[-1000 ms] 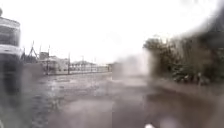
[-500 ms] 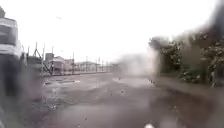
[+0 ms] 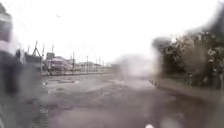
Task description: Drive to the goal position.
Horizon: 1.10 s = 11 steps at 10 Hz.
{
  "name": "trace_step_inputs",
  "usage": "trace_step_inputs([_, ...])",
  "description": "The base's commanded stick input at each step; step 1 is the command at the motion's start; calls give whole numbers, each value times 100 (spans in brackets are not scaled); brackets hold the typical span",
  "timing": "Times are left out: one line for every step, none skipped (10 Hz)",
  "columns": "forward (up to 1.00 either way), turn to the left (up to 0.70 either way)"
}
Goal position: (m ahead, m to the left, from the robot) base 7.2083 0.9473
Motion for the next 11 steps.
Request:
trace_step_inputs([50, 2])
trace_step_inputs([50, 2])
trace_step_inputs([50, 2])
trace_step_inputs([50, 2])
trace_step_inputs([50, 2])
trace_step_inputs([50, 2])
trace_step_inputs([50, 2])
trace_step_inputs([50, 2])
trace_step_inputs([50, 2])
trace_step_inputs([50, 2])
trace_step_inputs([50, 2])
